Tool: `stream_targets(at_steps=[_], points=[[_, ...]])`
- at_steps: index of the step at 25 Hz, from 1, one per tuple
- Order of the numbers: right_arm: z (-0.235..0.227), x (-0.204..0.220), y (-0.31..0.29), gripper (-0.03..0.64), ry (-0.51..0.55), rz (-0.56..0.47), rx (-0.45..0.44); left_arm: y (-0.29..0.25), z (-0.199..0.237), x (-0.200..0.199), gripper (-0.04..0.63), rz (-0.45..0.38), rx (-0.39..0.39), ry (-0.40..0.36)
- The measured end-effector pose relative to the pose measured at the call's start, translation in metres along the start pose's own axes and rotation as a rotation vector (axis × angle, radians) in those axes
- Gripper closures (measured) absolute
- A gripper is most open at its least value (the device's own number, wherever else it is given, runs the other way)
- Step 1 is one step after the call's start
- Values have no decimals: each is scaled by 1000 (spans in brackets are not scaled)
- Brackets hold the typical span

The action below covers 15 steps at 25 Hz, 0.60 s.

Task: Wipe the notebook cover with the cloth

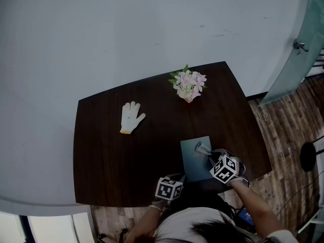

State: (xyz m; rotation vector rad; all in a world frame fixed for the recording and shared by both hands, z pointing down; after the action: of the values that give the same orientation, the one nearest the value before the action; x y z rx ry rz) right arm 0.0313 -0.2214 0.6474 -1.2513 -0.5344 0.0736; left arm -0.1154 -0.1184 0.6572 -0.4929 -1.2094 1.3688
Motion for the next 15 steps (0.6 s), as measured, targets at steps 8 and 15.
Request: stream_targets(at_steps=[8, 15], points=[[-7, 13, 5, 569, -44, 14, 25, 1, -2, 0, 577, 6, -6, 1], [-17, 14, 18, 569, -129, -28, 54, 0, -2, 0, 577, 15, -10, 3]])
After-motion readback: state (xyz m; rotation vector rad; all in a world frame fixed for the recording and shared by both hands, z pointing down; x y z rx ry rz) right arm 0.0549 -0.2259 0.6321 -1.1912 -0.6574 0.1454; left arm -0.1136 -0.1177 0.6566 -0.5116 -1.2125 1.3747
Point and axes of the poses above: the fingertips, and each gripper's own axes: y backward along the fingers, z to its left, x out of its underside, the point moved 4 cm from there along y, backward along the fingers, and after that the axes turned 13 degrees about z, right-handed, at the moved point
